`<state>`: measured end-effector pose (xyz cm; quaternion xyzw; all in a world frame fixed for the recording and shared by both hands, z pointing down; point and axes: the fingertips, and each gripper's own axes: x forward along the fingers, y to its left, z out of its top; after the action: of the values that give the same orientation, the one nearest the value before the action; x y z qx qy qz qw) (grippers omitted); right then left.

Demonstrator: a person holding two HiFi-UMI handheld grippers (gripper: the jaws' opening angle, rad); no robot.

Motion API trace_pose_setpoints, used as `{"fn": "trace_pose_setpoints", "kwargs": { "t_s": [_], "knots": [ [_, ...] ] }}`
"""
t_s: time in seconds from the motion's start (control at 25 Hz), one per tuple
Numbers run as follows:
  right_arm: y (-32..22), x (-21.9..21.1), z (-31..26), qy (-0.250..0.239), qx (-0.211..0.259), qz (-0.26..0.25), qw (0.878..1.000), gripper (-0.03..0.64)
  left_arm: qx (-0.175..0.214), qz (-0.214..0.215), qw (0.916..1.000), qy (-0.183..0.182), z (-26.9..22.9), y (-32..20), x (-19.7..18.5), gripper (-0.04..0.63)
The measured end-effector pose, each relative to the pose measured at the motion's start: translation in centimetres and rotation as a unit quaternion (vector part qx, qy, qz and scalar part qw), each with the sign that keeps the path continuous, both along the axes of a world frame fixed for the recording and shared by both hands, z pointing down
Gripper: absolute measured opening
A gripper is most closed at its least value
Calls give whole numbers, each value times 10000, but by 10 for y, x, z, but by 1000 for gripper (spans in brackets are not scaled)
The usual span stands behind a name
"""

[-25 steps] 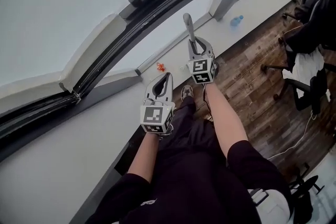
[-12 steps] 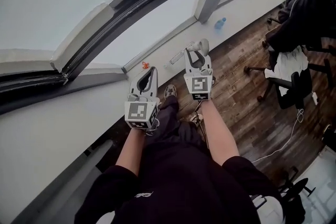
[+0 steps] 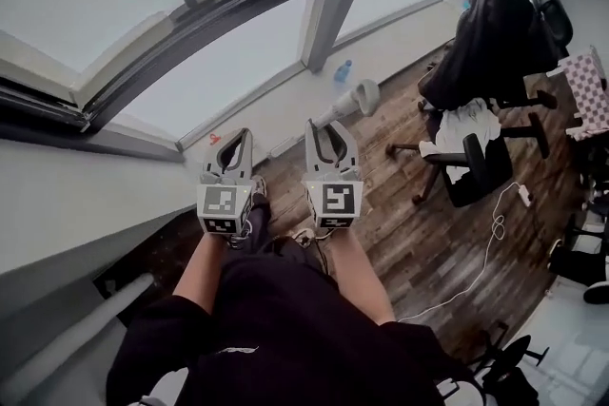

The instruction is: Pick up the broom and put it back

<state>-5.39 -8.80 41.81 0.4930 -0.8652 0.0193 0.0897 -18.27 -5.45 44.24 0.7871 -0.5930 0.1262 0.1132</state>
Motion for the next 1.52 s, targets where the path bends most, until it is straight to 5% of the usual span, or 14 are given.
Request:
{"fn": "trace_pose_setpoints", "kwargs": {
  "t_s": [0.32, 0.8, 1.08, 1.52],
  "knots": [
    [84, 54, -34, -130, 195, 225, 9995, 98, 487, 693, 9946, 599, -42, 39, 95, 0],
    [129, 141, -51, -150, 397, 954, 9945, 95, 609, 1751, 9826, 112, -58, 69, 198, 0],
    [129, 158, -60, -192, 591, 1209, 9907, 95, 776, 1738, 9808, 420, -67, 68, 205, 0],
    [116, 150, -66, -328, 591, 1154, 9910, 94, 900, 1732, 9798, 427, -75, 65, 198, 0]
  ]
}}
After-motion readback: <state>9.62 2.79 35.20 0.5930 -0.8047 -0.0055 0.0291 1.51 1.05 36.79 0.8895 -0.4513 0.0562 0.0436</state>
